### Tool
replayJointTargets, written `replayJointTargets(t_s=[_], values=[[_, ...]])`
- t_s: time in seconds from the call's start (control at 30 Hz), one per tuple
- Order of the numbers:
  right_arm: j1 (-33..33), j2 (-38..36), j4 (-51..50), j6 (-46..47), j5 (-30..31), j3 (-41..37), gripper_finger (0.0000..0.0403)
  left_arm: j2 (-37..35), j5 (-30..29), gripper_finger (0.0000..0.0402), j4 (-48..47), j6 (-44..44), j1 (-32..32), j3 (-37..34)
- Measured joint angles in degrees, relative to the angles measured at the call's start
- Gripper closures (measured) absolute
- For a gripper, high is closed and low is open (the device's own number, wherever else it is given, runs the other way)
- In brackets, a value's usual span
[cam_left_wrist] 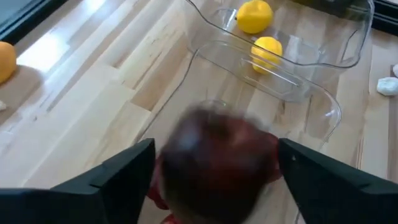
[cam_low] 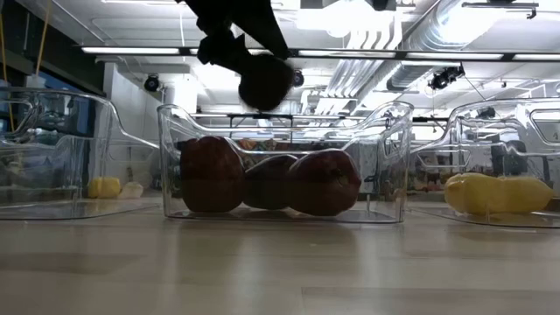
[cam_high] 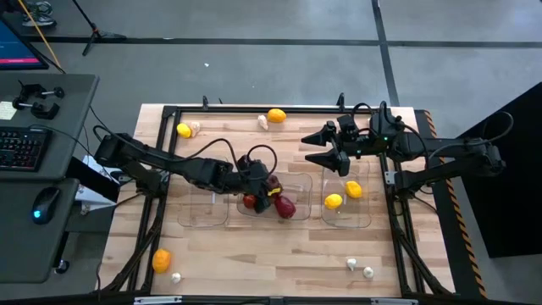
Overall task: Sort produce into baskets
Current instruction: Put the red apple into the center transparent bin, then put the top right yellow lemon into the right transparent bin
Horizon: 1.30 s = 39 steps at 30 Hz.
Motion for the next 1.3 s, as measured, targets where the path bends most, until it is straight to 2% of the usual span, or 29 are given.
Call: replayJointTargets(t_s=[0.17,0.33,0.43,0.53,0.67,0.8,1.0,1.13,1.2,1.3], values=[[0.0,0.0,-0.01,-0.02,0.02,0.0,0.0049,-3.62,5.73,0.0037,0.44,0.05,-0.75,0.0],[0.09,-0.17,-1.59,0.96,0.22,0.0,0.0049,-10.73,6.46,0.0033,-1.55,-0.69,-4.61,0.04],[1.53,-0.16,-4.89,5.75,1.01,0.0,0.0049,-14.33,6.18,0.0033,-6.36,0.19,-8.44,0.07],[5.02,-0.15,-10.77,10.38,3.7,0.0,0.0049,-15.81,4.19,0.0033,-12.17,-2.01,-12.1,0.07],[10.93,0.52,-16.22,17.41,7.97,0.0,0.0049,-16.09,-1.54,0.0032,-18.57,-5.92,-15.09,0.04],[15.98,1.92,-17.66,22.82,11.94,0.0,0.0049,-16.92,-4.28,0.0032,-18.2,-2.77,-15.12,-0.02],[17.53,5.16,-16.61,33.47,20.89,0.0,0.0049,-22.8,-5.84,0.0032,-11.53,10.46,-6.26,1.18],[14.17,8.35,-15.32,33.6,24.89,0.0,0.0049,-24.8,-5.72,0.0032,-10.03,16.24,2.18,1.03],[10.56,10.36,-13.14,33.53,24.19,0.0,0.0049,-24.75,-3.89,0.0032,-8.82,18.03,6.63,1.01],[3.66,13.79,-9.67,33.41,19.05,0.0,0.0049,-23.62,2.04,0.0032,-5.39,19.92,13.11,0.96]])
